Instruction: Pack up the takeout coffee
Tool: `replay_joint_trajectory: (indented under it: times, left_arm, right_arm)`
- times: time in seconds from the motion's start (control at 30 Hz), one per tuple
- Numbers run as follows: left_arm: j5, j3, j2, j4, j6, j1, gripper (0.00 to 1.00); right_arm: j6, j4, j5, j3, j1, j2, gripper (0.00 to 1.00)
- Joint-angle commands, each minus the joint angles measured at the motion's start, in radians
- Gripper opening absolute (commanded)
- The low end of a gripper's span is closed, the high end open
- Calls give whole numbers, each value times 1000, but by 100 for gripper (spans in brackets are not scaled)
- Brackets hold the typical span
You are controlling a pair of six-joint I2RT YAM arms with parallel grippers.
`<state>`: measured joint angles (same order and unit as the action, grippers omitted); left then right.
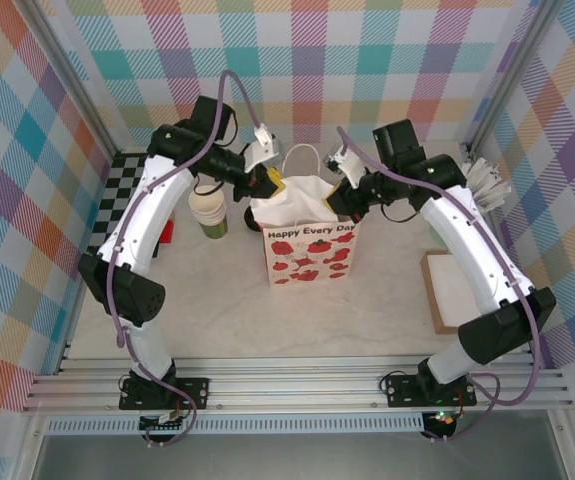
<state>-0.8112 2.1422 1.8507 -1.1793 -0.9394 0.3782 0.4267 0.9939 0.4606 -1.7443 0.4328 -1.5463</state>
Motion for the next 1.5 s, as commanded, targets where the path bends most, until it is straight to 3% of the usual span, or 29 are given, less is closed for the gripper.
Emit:
replay_joint_trajectory:
  times: [0.0,0.43,0.6,0.9,1.07,1.23,1.3,1.37,1.47]
  left_arm:
    - [16,14,-1,-30,-17,7,9]
    - [-11,17,-16,-48,-79,-1,9]
    - [-46,17,-31,-48,-81,-1,11]
    - [0,16,32,-79,-55,2,17]
    - [20,-20,-25,-21,-12,0,34]
    - [21,-155,-140,162,106,-15,69]
    - [20,-205,-183,234,172,-18,80]
    - [39,-247,-218,321,249,-18,84]
    - [132,-324,-262,478,419,-18,100]
  right_arm:
    - [15,46,-39,-46,-4,-34,6]
    - [26,219,113,-149,-8,-72,4]
    - [28,218,61,-116,-7,-53,4]
    - [-30,171,-55,-98,-8,-131,4]
    - [-33,163,-78,-100,-8,-132,4]
    - [-10,183,-79,-90,-8,-110,4]
    - [0,191,-54,-89,-8,-108,5]
    - [5,191,-23,-92,-6,-113,5]
    - [6,176,21,-95,0,-124,6]
